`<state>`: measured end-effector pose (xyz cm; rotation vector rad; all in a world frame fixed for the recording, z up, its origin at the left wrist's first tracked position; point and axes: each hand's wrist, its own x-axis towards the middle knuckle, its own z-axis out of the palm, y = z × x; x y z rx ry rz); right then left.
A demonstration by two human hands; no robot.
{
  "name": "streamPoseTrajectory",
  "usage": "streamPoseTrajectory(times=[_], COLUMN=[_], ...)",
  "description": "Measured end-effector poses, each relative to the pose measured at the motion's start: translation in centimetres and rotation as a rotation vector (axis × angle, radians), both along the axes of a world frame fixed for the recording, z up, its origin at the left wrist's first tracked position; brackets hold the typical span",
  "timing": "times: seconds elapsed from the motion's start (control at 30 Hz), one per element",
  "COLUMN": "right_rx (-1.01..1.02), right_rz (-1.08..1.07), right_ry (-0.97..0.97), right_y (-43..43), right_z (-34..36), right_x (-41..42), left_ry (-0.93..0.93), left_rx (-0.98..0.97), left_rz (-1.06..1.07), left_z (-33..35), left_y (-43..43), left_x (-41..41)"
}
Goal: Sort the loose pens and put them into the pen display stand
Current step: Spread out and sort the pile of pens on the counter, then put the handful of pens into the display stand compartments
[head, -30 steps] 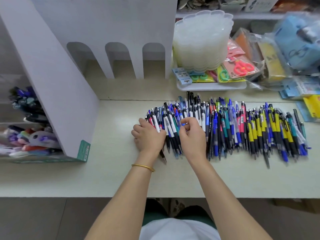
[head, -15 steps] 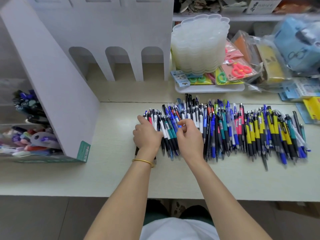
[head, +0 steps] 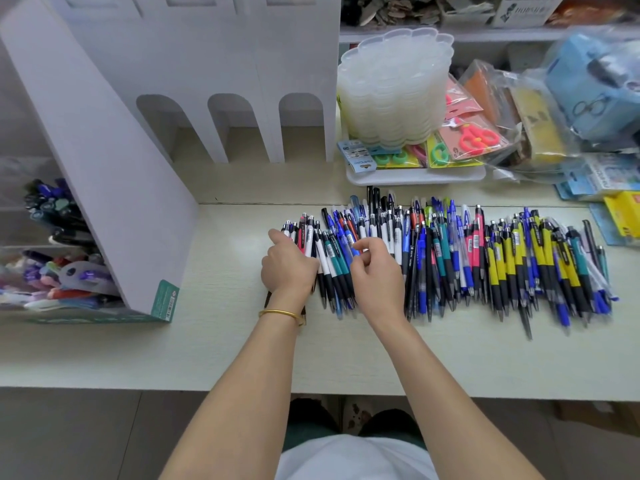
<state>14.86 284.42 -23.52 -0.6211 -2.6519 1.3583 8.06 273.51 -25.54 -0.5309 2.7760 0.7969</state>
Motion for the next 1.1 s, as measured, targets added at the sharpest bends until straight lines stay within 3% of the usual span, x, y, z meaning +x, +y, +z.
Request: streamPoseTrajectory(times=[0.3,0.67,1.1], right_rx=[-0.001,-0.042,-0.029], right_rz=[-0.002,-0.003,0.015], right_ry=[0.001,-0.025,-0.027], right_y=[0.0,-0.4,-0.4], right_z=[0.1,0.3,0.6], right_x=[0.0,0.2,0.4], left_ry=[0.015,0.035,0.034], left_rx=[0.071,-0.114,0.053], left_rz=[-0.01,-0.066,0.0], left_z=[0.3,-0.4,-0.8], left_y=[-0.5,-1.0,-1.8], left_x=[-0.1,0.4,0.3])
